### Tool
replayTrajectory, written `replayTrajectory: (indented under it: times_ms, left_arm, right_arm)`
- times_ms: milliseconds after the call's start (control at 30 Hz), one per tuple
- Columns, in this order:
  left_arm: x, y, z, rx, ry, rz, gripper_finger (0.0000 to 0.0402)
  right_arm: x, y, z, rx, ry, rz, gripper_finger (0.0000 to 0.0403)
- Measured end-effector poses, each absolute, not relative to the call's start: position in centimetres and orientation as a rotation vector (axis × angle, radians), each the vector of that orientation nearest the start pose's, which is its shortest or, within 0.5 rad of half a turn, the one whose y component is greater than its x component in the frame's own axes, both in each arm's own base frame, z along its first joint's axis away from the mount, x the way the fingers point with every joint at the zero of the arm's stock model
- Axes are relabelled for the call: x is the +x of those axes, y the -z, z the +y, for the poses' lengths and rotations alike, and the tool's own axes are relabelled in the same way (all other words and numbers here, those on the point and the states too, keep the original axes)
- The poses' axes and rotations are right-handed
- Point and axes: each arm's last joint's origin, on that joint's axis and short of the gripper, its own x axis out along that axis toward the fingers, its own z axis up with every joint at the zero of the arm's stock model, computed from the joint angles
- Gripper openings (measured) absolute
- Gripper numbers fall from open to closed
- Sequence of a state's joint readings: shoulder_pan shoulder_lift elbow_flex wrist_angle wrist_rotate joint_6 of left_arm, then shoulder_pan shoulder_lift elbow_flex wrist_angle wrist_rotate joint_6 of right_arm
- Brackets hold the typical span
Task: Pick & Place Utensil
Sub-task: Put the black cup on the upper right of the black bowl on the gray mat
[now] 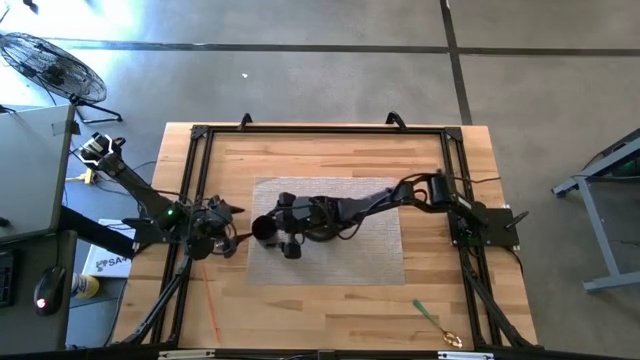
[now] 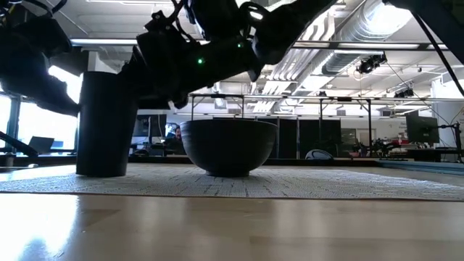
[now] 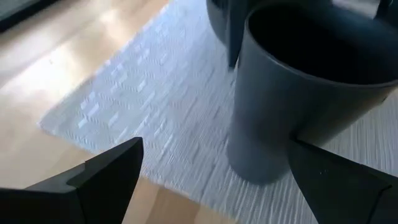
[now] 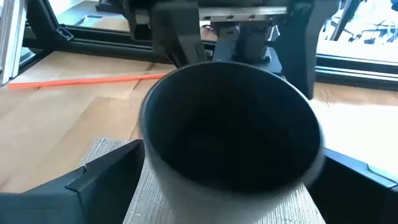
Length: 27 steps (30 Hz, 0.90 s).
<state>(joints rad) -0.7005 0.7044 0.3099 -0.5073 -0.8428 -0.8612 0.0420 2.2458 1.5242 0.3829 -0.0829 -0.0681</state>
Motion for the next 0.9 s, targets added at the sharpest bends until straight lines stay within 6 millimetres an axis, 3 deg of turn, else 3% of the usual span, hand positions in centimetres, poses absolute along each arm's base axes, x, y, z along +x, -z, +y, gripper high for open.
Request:
replayTrajectory:
  times_ms: [267,600,700,900]
  left_arm:
    - [10.7,-16.7,-6.2,-0.193,-0.395,0.518,0.0389]
    - [10.6,-16.7,-6.1,-0.188,-0.388,0.536,0.0389]
    - [10.6,-16.9,-6.2,-0.191,-0.36,0.579,0.0389]
    - [10.7,-17.7,-6.4,-0.22,-0.321,0.606,0.0389]
  right_arm:
    - [50.4,-15.7,2.3,-0.033,-0.124,0.257,0.0394]
    - [50.3,-16.0,2.2,0.004,-0.109,0.27,0.0348]
    - [49.6,-17.7,2.5,-0.011,-0.1,0.3,0.0345]
    - [46.9,-24.7,3.2,-0.151,0.075,0.324,0.0343]
